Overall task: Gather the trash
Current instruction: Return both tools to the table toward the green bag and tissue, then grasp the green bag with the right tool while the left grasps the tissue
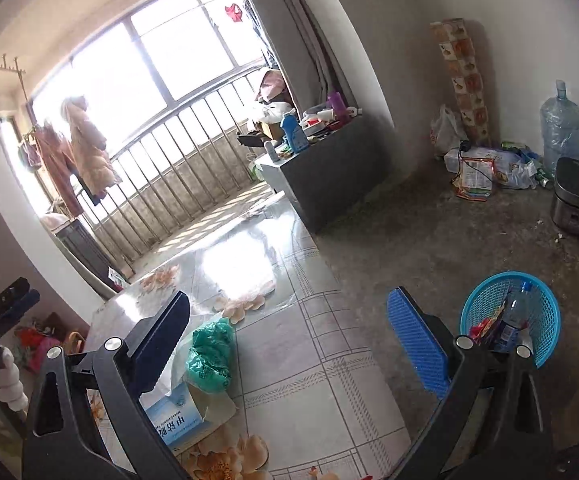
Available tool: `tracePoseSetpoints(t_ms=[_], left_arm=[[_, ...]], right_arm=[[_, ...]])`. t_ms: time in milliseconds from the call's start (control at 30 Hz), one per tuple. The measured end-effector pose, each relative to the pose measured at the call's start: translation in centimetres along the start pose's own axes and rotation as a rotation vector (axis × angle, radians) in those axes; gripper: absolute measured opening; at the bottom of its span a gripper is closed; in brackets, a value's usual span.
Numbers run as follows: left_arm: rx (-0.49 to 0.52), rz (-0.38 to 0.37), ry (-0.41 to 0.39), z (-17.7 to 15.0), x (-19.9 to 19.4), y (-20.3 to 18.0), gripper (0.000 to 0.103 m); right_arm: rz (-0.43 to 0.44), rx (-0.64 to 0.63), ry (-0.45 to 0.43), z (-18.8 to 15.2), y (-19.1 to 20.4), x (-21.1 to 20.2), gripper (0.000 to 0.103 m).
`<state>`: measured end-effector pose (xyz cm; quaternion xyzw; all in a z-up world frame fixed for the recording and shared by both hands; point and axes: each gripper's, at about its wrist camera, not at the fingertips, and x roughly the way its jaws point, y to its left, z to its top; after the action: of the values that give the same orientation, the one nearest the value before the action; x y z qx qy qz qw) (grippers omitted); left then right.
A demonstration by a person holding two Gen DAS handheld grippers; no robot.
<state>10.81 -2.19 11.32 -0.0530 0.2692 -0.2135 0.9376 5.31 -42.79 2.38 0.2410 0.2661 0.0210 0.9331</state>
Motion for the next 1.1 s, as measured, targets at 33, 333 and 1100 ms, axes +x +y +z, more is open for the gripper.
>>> tracePoseSetpoints(t_ms=[33,333,1100], left_arm=[[-0.011,0.001,0.009,-0.7,-0.2,0.6,0.084],[-0.054,-0.057,0.101,-6.4,0.5,2.6,0.084],[0.008,-0.238,0.624,-2.6,22.4,5.3,0.062]], right_arm=[[0.020,-0.001,0.023,-0.1,0.5,0.5,0.096],[0.164,0.041,0.190,-1.8,4.6,3.7,0.094],[0.098,0.005,0.451,-4.2,6.9,12.5,0.079]])
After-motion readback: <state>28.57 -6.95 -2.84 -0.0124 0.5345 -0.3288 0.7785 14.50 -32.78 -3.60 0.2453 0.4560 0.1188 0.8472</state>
